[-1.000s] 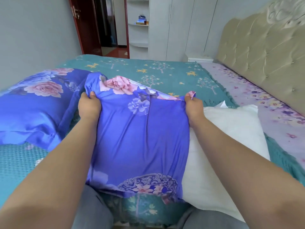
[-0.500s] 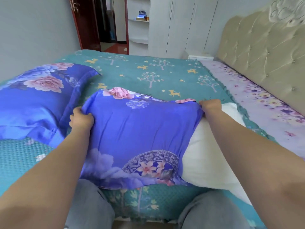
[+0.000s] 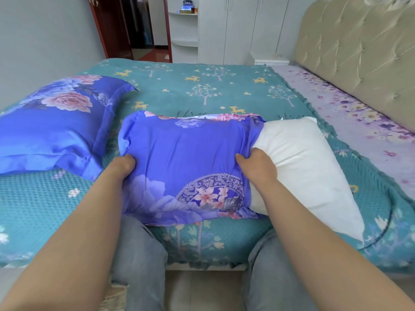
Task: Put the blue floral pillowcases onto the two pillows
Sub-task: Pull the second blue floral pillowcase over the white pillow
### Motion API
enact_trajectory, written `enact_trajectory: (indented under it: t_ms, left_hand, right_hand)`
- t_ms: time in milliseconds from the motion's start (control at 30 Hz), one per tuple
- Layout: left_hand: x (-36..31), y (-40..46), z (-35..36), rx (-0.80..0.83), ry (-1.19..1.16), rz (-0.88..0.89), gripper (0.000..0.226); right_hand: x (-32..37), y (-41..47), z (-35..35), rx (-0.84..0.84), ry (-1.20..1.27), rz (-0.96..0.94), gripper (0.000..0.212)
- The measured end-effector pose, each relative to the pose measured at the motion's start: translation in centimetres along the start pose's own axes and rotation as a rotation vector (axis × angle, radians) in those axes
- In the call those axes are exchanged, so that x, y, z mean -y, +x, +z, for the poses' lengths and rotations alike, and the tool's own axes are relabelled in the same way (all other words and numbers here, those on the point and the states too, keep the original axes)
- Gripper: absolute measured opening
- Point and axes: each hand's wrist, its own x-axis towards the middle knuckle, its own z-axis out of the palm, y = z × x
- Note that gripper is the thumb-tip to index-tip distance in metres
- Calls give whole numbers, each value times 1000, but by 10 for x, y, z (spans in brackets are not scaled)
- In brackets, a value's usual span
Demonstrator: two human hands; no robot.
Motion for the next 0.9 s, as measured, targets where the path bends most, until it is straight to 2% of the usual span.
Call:
enact_trajectory:
  t_ms: [100, 200, 300, 400, 467, 533, 600, 667, 700, 800, 867, 900]
  left_hand:
    - [8, -9, -6, 48, 14, 6, 55]
    - [11, -16, -13, 61, 97, 9, 62]
    - [17, -19, -17, 135, 151, 66, 58]
    - [27, -21, -18, 254, 118, 171, 53]
    - [35, -22, -22, 327, 23, 179, 67]
    - [37, -28, -26, 356, 11, 139, 91]
    - [41, -28, -25, 300, 48, 60, 105]
    - [42, -30, -23, 240, 36, -12, 103]
    - [43, -30, -20, 183, -1, -2, 100]
    - [20, -38, -16, -161, -143, 226, 77]
    - [-4, -49, -18, -396, -279, 396, 59]
    - [-14, -56, -18, -455, -359, 454, 54]
  right_hand:
    - [4, -11, 2, 99, 60, -18, 28]
    - [3, -24, 2, 56, 39, 10, 27]
    - [-9, -39, 1, 1, -98, 65, 41]
    - [-21, -53, -1, 84, -187, 122, 51]
    - [-24, -62, 2, 173, -154, 130, 57]
    - [-22, -69, 6, 246, 37, 141, 63]
    - [-15, -72, 13, 252, 377, 211, 64]
    - [-11, -70, 23, 144, 661, 279, 55]
    - [-9, -69, 30, 77, 717, 283, 45]
    - [-3, -65, 47, -41, 734, 228, 18]
    - [3, -56, 52, -149, 745, 155, 15]
    - [5, -53, 49, -207, 747, 99, 14]
